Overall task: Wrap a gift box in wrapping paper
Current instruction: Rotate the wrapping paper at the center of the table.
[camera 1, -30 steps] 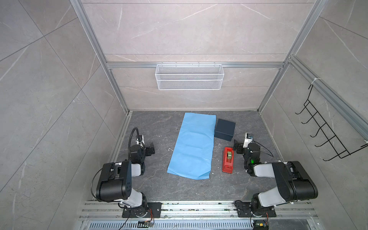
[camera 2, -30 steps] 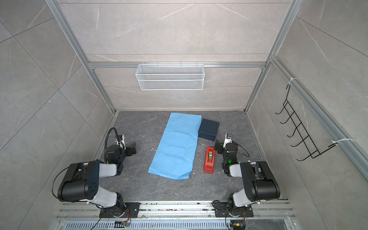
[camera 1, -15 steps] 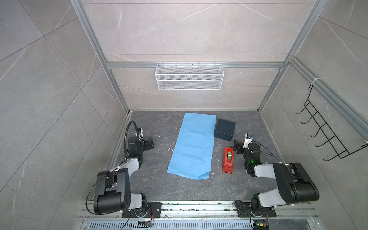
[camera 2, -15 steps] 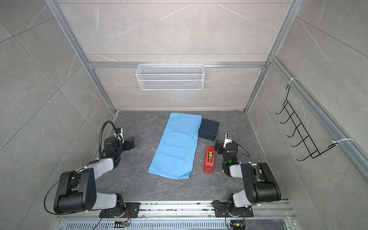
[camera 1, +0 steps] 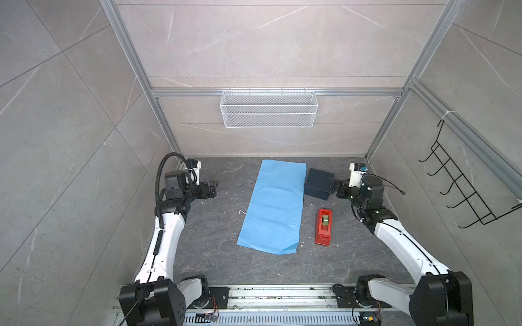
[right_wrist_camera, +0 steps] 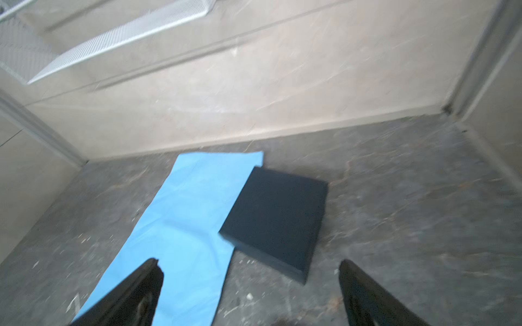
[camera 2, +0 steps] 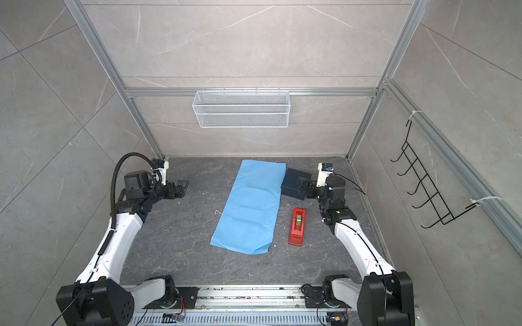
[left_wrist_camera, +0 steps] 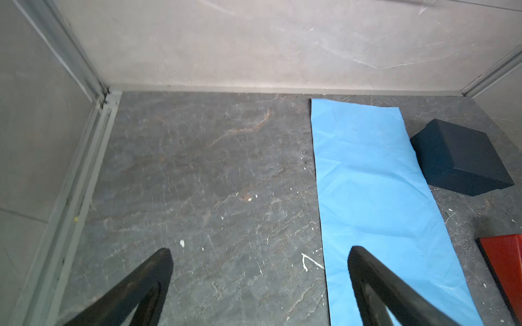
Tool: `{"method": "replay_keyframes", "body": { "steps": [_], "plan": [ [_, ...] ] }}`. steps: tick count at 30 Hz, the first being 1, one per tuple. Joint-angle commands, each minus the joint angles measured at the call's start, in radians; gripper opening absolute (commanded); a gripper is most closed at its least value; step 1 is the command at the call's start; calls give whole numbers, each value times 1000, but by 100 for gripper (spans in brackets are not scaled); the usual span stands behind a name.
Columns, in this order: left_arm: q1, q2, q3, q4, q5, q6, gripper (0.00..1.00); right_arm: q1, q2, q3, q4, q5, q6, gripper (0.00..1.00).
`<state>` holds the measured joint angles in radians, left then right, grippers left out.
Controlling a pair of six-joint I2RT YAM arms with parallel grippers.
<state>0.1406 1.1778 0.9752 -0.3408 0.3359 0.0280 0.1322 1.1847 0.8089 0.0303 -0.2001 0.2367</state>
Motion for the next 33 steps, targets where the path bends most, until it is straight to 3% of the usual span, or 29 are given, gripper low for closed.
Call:
{"method": "replay_keyframes", "body": {
  "steps": [1,7,12,21,33],
  "plan": [
    [39,16,-46,-58,93,-43,100,98,64,105,-286,-121,12,100],
    [87,46,-45,-35,106,-76,100,350,179,246,-558,49,32,99],
    [94,77,-39,-40,92,-68,100,470,220,264,-676,41,113,98],
    [106,99,-20,-58,80,-66,100,557,231,100,-640,-61,190,95],
    [117,118,8,-103,78,-45,100,626,308,11,-552,-124,229,95]
  ]
}}
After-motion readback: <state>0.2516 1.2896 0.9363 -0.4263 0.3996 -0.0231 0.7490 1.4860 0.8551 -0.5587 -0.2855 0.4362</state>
